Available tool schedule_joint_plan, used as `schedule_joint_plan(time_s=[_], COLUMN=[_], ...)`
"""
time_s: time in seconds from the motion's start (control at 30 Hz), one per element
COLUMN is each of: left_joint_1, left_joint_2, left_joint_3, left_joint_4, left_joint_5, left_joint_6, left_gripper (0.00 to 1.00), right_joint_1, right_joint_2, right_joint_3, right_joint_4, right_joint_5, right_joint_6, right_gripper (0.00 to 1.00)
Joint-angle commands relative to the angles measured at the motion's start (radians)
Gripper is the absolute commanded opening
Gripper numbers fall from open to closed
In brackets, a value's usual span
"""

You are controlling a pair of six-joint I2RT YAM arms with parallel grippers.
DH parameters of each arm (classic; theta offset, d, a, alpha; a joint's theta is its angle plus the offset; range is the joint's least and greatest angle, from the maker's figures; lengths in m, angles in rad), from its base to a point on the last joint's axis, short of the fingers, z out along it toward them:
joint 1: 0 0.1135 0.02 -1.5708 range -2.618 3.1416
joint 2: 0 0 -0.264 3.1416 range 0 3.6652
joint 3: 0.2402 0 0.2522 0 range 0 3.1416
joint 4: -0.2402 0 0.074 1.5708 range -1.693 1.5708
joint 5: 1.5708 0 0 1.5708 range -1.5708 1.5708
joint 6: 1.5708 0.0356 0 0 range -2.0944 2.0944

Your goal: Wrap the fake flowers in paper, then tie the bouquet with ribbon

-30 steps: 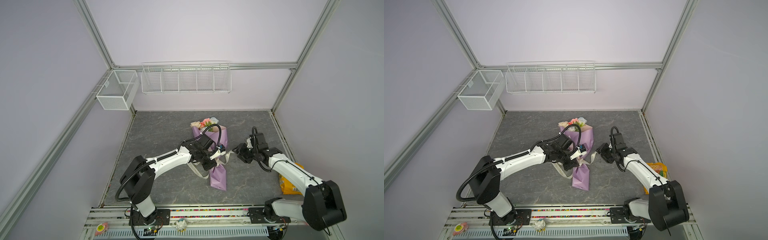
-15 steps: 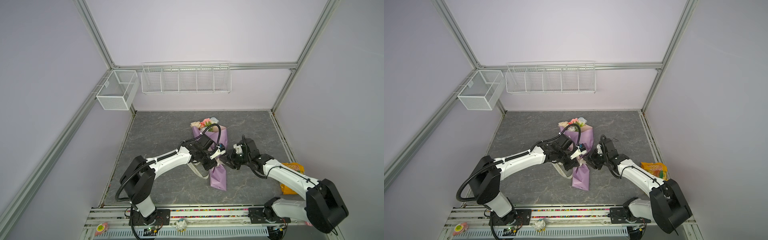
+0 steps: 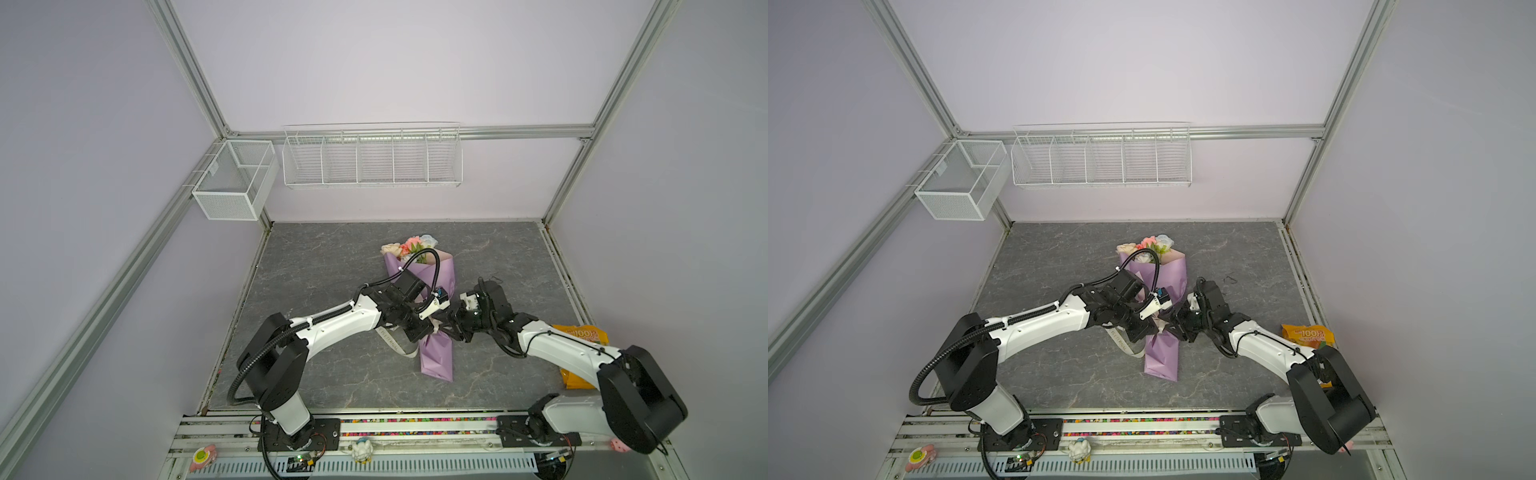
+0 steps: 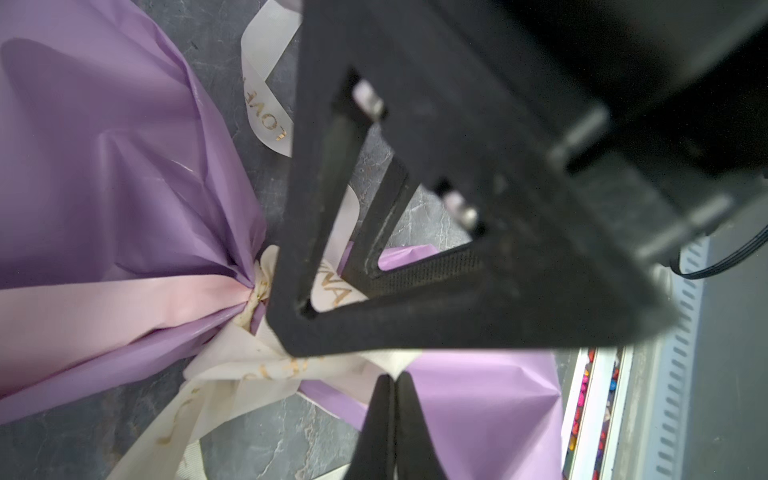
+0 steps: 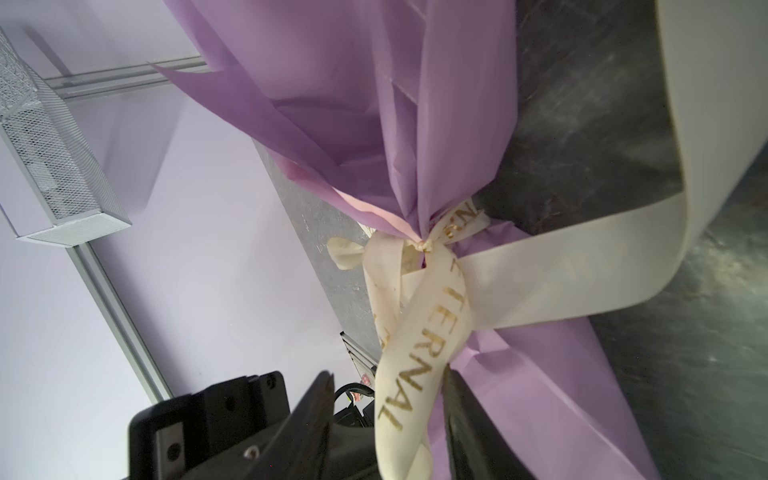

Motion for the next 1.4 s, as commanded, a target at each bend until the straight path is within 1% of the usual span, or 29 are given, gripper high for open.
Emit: schedule_joint_plan(time_s=[0.0, 0.13, 0.2, 0.23, 0.27, 0.3, 0.37, 0.43, 0.53, 0.6, 0.7, 0.83, 1.03, 1.2, 1.37], left_joint_1=[-0.004, -0.003, -0.004, -0.003, -0.003, -0.002, 0.005, 0.024, 0.067, 0.087, 0.09, 0.086, 0.053, 0.012, -0.005], left_joint_2=[-0.032, -0.029, -0.028, -0.03, -0.032, -0.037, -0.046, -0.054, -0.07, -0.064, -0.014, 0.106, 0.237, 0.302, 0.325], left_joint_3=[-0.014, -0.01, -0.006, -0.006, -0.007, -0.007, 0.005, 0.013, 0.006, 0.021, 0.082, 0.216, 0.35, 0.393, 0.403], left_joint_4=[0.016, 0.018, 0.015, 0.014, 0.015, 0.019, 0.002, -0.006, 0.051, 0.079, 0.061, -0.074, -0.258, -0.332, -0.345], left_joint_5=[0.017, 0.006, -0.003, -0.005, -0.007, -0.01, -0.021, -0.005, 0.015, 0.041, 0.03, 0.027, -0.034, -0.1, -0.16], left_joint_6=[-0.017, -0.028, -0.033, -0.035, -0.036, -0.038, -0.053, -0.068, -0.112, -0.116, -0.08, -0.002, 0.105, 0.136, 0.133], left_gripper=[0.0, 0.0, 0.0, 0.0, 0.0, 0.03, 0.13, 0.21, 0.27, 0.27, 0.28, 0.28, 0.27, 0.27, 0.28], right_joint_1=[0.01, 0.01, 0.01, 0.009, 0.008, 0.008, 0.007, 0.007, 0.006, 0.006, 0.007, 0.007, 0.006, 0.006, 0.006], right_joint_2=[0.013, 0.002, -0.009, -0.014, -0.02, -0.023, -0.029, -0.037, -0.047, -0.052, -0.061, -0.06, -0.059, -0.069, -0.071], right_joint_3=[-0.016, -0.029, -0.03, -0.03, -0.03, -0.029, -0.028, -0.029, -0.028, -0.031, -0.031, -0.019, -0.019, -0.016, -0.01], right_joint_4=[0.036, 0.014, -0.016, -0.03, -0.042, -0.051, -0.066, -0.083, -0.119, -0.118, -0.115, -0.12, -0.122, -0.131, -0.137], right_joint_5=[-0.004, 0.027, 0.047, 0.058, 0.067, 0.073, 0.08, 0.089, 0.105, 0.105, 0.109, 0.105, 0.106, 0.112, 0.112], right_joint_6=[0.026, 0.014, -0.003, -0.013, -0.022, -0.03, -0.044, -0.055, -0.076, -0.084, -0.087, -0.094, -0.091, -0.085, -0.086], right_gripper=[0.34, 0.13, 0.07, 0.06, 0.06, 0.06, 0.06, 0.06, 0.06, 0.06, 0.06, 0.06, 0.06, 0.06, 0.06])
